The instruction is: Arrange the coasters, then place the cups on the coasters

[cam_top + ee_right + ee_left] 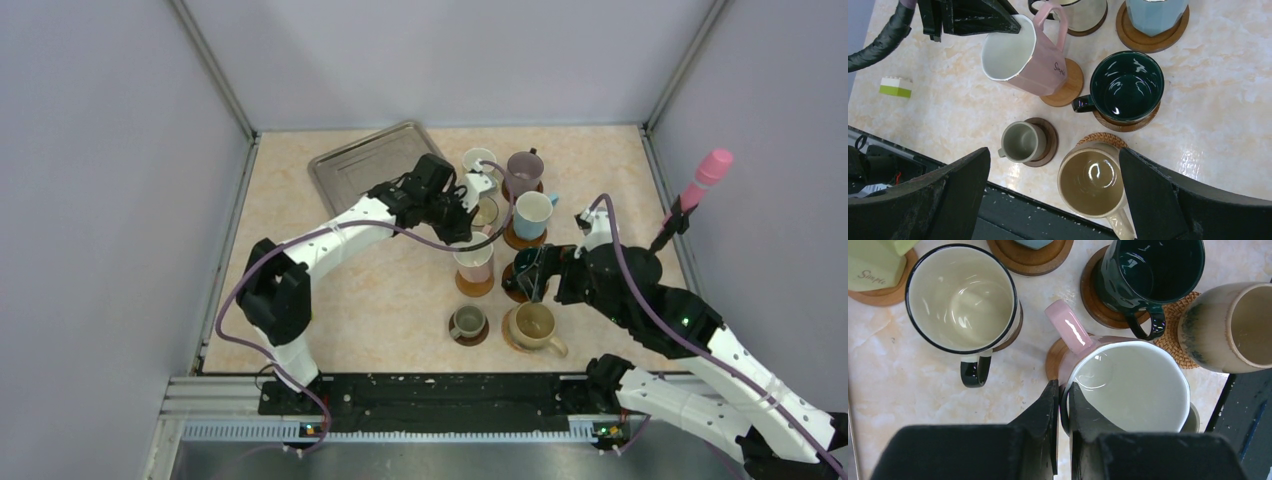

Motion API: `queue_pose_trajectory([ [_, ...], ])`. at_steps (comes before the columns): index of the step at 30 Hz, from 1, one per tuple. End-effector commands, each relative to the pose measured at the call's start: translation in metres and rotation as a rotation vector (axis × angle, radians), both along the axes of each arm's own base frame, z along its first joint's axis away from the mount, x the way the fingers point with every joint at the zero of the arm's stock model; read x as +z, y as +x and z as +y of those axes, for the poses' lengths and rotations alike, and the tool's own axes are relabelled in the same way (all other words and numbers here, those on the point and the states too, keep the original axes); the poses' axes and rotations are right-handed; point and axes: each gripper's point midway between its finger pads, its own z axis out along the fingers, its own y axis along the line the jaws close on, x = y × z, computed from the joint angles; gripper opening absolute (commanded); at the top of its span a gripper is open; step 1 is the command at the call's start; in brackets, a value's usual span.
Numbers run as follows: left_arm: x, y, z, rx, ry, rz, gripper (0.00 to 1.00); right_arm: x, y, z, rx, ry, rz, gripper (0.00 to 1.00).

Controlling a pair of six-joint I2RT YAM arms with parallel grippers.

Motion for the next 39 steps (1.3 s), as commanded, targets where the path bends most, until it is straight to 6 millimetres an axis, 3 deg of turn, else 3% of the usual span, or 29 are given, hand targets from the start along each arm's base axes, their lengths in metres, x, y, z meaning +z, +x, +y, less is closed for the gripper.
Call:
queue_pose_trajectory([
  [1, 0.037, 0.000, -0.022, -0.102, -0.095, -0.068, 0.00, 0.004, 0.003, -0.001, -0.006, -0.002, -0.025, 0.99],
  [36, 0.002, 0.008, -0.026, -0.105, 0.004, -0.056, 0.00, 0.005, 0.004, -0.002, -0.013, -0.007, -0.034, 0.99],
  [39, 0.000, 0.008, -0.027, -0.106, 0.003, -0.048, 0.03, 0.004, 0.003, -0.003, -0.013, -0.008, -0.033, 0.99],
])
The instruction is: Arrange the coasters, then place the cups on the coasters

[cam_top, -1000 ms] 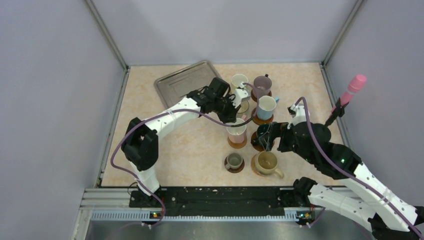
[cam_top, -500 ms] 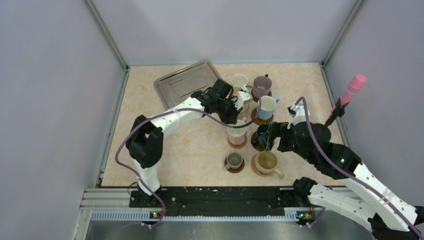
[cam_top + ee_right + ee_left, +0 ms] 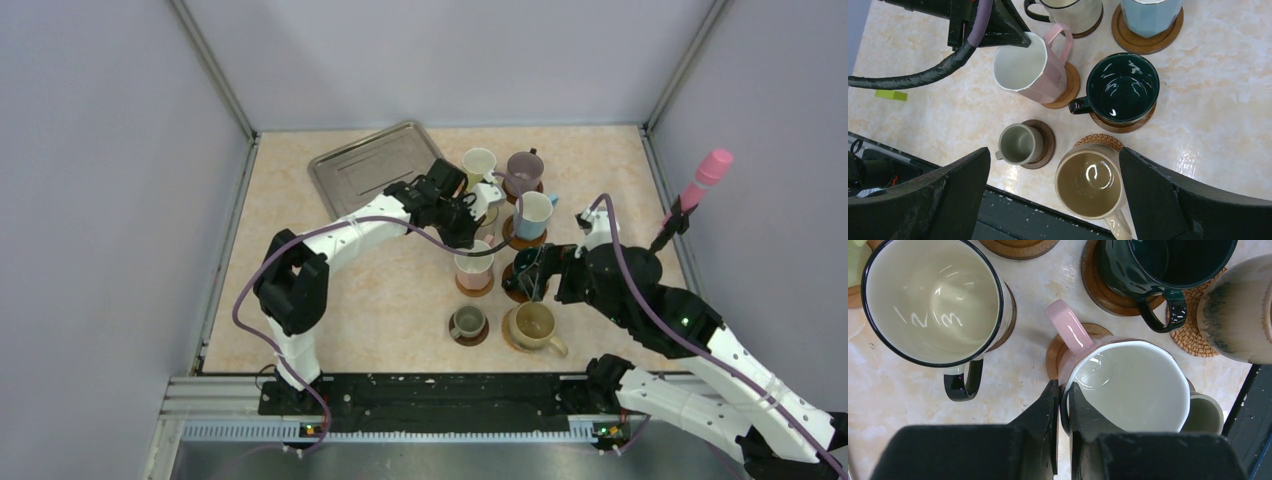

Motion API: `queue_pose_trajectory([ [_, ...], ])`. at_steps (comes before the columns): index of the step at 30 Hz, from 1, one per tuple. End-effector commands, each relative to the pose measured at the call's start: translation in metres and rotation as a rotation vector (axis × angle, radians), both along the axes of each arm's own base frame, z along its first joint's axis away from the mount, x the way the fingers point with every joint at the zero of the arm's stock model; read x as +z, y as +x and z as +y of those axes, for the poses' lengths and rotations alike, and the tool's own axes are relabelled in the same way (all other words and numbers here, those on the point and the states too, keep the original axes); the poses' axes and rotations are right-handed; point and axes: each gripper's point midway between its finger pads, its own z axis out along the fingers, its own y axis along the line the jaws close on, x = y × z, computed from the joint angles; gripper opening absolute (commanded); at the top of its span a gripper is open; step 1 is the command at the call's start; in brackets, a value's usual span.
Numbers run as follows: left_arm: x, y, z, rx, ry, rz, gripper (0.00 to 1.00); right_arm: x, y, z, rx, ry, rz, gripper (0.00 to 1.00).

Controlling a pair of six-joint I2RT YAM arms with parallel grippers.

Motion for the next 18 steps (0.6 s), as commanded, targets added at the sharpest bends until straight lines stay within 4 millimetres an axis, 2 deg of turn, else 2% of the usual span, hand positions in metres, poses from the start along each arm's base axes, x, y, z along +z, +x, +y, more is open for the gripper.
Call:
queue_pose_trajectory([
  [1, 0.0309, 0.0073, -0.0199, -0.033, -0.096, -0.057, 0.05, 0.0045, 0.0010, -0.0014, 0.000, 0.003, -0.028, 0.99],
  [7, 0.0275, 0.0068, -0.0204, -0.031, -0.094, -0.046, 0.11, 0.0049, 0.0005, -0.0021, -0.002, 0.004, -0.029, 0.99],
  [18, 0.0292, 0.0035, -0.0205, -0.031, -0.107, -0.037, 0.29, 0.0061, -0.0008, -0.0030, -0.002, 0.012, -0.030, 0.99],
])
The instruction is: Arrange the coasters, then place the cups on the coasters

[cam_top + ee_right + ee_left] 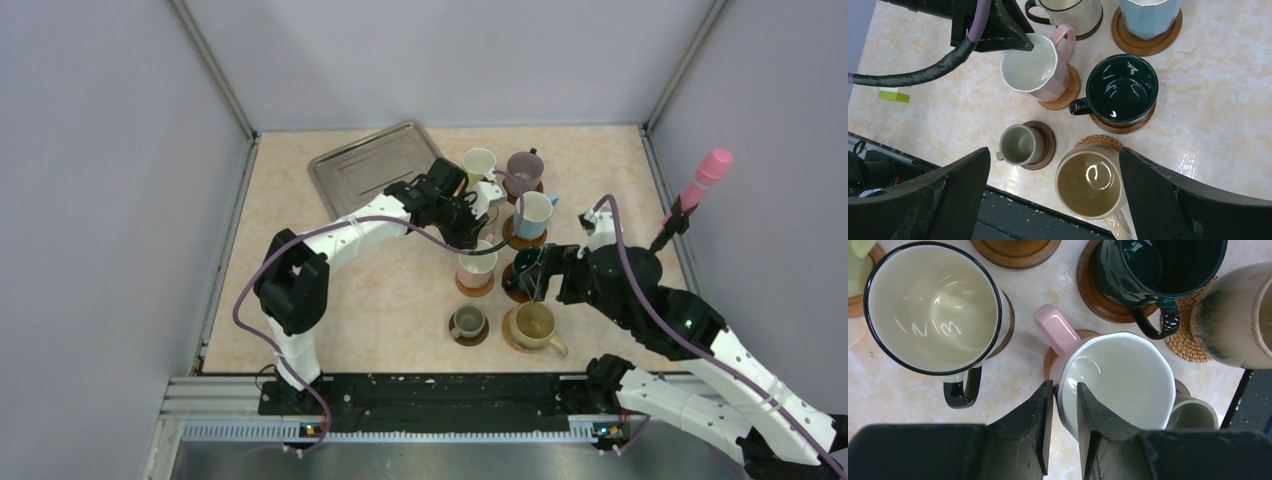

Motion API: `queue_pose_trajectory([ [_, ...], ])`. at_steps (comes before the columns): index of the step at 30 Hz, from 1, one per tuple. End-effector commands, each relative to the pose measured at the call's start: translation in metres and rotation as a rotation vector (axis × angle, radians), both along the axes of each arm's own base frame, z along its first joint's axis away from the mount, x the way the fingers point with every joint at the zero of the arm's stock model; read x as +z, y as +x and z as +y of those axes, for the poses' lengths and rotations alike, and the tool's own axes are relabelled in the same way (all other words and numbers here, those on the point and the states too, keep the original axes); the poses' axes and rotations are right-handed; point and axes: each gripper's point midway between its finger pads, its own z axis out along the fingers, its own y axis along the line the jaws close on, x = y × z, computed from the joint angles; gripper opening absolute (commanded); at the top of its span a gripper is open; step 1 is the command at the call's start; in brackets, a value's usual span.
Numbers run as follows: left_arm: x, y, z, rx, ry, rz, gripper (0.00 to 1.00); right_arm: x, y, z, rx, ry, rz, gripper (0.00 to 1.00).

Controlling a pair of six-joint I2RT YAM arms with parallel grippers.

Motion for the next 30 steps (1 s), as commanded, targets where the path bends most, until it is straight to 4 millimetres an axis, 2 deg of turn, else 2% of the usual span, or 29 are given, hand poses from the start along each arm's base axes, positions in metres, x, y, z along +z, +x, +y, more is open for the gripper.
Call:
queue_pose_trajectory([
  [1, 0.030, 0.003, -0.016, -0.023, -0.095, -0.045, 0.30, 0.004, -0.001, -0.002, 0.002, 0.006, -0.022, 0.99],
  [8, 0.038, 0.004, -0.015, -0.017, -0.110, -0.063, 0.32, 0.004, -0.001, -0.001, 0.001, 0.016, -0.017, 0.99],
  [15, 0.024, -0.002, -0.011, -0.022, -0.077, -0.027, 0.31, 0.005, -0.003, 0.001, 0.004, 0.033, -0.012, 0.99],
  [22, 0.024, -0.005, -0.013, -0.036, -0.092, -0.018, 0.28, 0.006, -0.004, 0.000, 0.003, 0.041, -0.014, 0.99],
  [26, 0.027, -0.002, -0.014, -0.031, -0.093, -0.029, 0.34, 0.005, -0.004, 0.000, 0.004, 0.037, -0.010, 0.99],
  [30, 0.042, 0.001, -0.015, -0.020, -0.115, -0.057, 0.45, 0.005, -0.003, 0.001, 0.002, 0.038, -0.009, 0.99],
])
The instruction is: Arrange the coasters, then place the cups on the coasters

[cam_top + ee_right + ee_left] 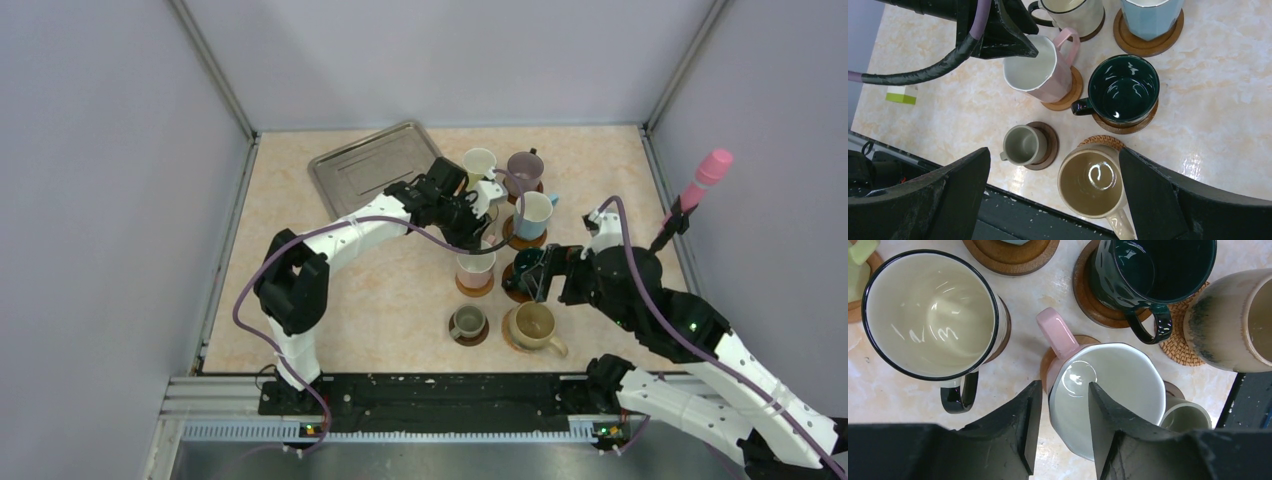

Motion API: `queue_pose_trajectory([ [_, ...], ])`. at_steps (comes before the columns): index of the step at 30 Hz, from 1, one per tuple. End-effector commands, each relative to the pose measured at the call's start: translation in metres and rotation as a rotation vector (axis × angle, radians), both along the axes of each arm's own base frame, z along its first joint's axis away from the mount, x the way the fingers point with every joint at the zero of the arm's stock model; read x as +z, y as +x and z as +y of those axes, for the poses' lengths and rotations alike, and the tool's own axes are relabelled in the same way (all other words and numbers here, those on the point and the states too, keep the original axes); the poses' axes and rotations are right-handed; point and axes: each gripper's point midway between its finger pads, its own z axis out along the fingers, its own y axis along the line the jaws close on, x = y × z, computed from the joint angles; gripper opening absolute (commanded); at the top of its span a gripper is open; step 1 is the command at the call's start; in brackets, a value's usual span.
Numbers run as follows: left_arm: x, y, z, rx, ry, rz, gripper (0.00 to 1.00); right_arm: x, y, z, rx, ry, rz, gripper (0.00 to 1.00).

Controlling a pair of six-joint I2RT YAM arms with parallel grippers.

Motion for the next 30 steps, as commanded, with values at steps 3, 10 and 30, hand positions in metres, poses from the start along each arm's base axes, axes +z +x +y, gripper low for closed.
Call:
queue_pose_trajectory([
  [3, 0.066, 0.008, -0.010, 0.015, -0.127, -0.112, 0.55, 0.000, 0.000, 0.005, 0.008, 0.010, 0.006, 0.99],
  [10, 0.144, 0.026, 0.011, 0.214, -0.216, -0.273, 0.73, -0.008, 0.001, 0.017, 0.018, 0.009, 0.068, 0.99],
  [30, 0.183, -0.066, 0.202, 0.893, -0.396, -0.343, 0.99, 0.005, 0.021, -0.014, -0.216, 0.045, -0.016, 0.99],
])
